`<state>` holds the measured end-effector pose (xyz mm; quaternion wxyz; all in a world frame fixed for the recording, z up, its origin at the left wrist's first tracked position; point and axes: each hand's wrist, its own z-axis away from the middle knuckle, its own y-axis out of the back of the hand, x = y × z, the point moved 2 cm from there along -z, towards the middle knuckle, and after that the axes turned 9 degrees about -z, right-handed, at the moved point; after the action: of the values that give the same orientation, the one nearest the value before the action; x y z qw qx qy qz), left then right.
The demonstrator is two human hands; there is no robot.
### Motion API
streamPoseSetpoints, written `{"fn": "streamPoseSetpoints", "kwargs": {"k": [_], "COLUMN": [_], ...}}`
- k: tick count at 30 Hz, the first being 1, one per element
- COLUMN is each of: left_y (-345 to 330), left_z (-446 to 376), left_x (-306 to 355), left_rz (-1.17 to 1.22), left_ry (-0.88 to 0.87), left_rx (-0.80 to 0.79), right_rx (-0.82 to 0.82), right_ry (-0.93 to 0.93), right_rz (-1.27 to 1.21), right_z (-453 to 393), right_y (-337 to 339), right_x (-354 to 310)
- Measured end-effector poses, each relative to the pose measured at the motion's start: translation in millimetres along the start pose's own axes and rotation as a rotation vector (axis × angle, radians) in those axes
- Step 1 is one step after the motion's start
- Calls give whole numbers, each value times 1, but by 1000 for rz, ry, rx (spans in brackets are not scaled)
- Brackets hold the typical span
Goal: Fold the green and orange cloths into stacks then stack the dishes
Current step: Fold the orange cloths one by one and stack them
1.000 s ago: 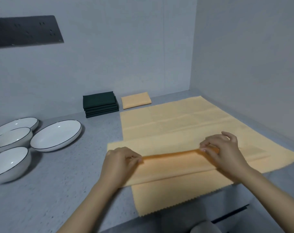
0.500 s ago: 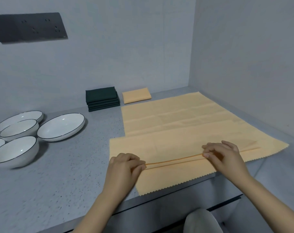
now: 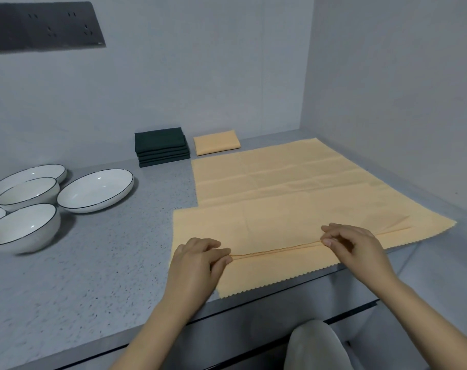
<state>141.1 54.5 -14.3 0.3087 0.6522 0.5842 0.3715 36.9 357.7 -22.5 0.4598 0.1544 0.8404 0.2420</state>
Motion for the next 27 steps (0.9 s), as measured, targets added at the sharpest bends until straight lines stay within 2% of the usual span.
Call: {"fn": "streamPoseSetpoints", "kwargs": {"k": [11,20,27], "left_y": [-1,-7,-53], "left_z": [-16,-57,-116], "left_x": [21,61,100], "left_rz": [-34,33,-26], "left_ry": [179,112,12], "left_rx": [-56,-192,-543], "right_rx": [-37,-93,-58], "right_ry": [-25,-98,-99], "right_rz": [-55,-28,27], "right_z": [2,-1,-3], "right_y": [4,7,4], "right_x": [-6,-9,-11]}}
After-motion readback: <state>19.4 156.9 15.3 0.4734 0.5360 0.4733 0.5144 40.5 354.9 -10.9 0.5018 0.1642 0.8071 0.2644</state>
